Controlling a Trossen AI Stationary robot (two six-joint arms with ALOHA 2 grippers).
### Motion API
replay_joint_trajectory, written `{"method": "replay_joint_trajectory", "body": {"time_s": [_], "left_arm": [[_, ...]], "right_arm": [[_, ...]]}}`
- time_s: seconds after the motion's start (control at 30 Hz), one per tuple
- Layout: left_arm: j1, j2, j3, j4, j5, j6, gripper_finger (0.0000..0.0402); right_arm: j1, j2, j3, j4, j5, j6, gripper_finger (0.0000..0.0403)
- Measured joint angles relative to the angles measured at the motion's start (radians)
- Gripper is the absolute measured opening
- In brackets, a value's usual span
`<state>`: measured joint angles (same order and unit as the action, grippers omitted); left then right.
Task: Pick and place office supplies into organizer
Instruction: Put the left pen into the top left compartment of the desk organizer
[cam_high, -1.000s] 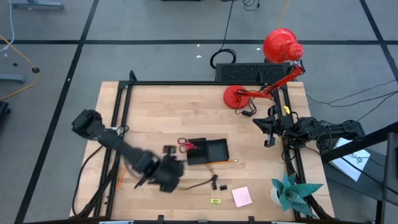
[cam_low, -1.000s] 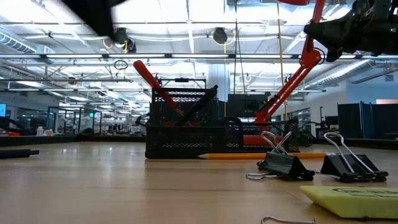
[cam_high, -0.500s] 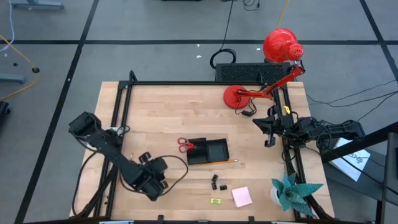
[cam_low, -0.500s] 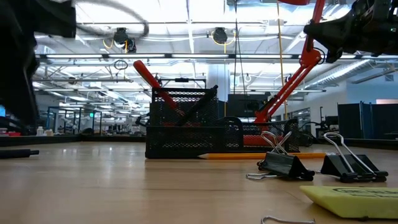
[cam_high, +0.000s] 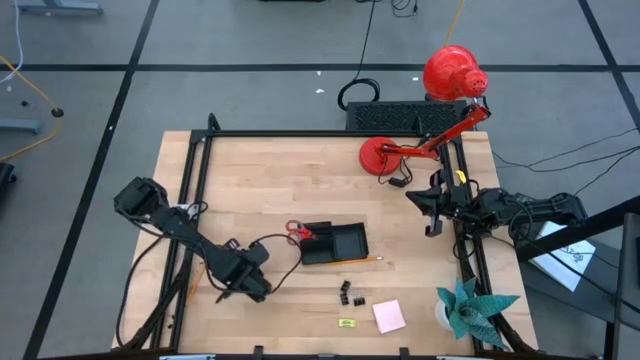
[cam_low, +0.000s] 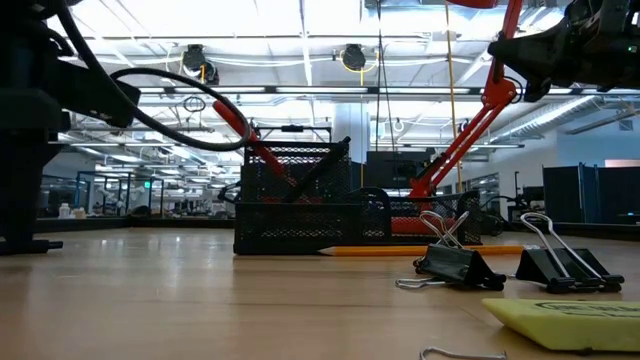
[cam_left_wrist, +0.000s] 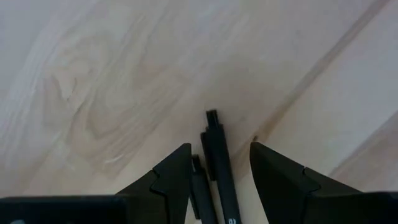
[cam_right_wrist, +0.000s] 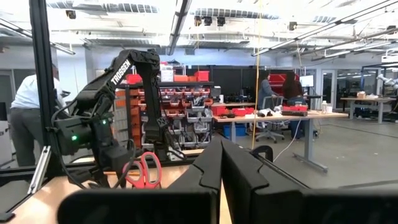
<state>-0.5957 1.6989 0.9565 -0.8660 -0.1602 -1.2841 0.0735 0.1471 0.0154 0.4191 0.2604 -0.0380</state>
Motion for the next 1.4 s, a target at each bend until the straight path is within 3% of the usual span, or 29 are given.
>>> {"method": "replay_joint_trajectory", "body": {"time_s": [0.3, 0.67, 0.8, 1.03, 1.27, 1.4], "left_arm": [[0.0, 0.0, -0.013, -0.011, 0.077, 0.05, 0.017], [0.001, -0.013, -0.123, 0.124, 0.104, 0.077, 0.0169], [0.0, -0.008, -0.115, 0.15, 0.102, 0.147, 0.0135], [-0.008, -0.007, -0.112, 0.187, 0.094, 0.178, 0.002], [-0.046, -0.003, -0.094, 0.189, 0.02, 0.227, 0.005], [-0.059, 0.007, -0.038, 0.196, -0.021, 0.29, 0.0029]], "right_arm": [[0.0, 0.0, 0.0, -0.004, 0.0, 0.0, 0.0004], [0.0, 0.0, 0.0, -0.003, 0.0, 0.0, 0.0004], [0.0, 0.0, 0.0, -0.002, 0.0, -0.001, 0.0004], [0.0, 0.0, 0.0, -0.002, 0.0, 0.0, 0.0004], [0.0, 0.0, 0.0, -0.002, 0.0, 0.0, 0.0004], [0.0, 0.0, 0.0, -0.001, 0.0, 0.0, 0.0004]]}}
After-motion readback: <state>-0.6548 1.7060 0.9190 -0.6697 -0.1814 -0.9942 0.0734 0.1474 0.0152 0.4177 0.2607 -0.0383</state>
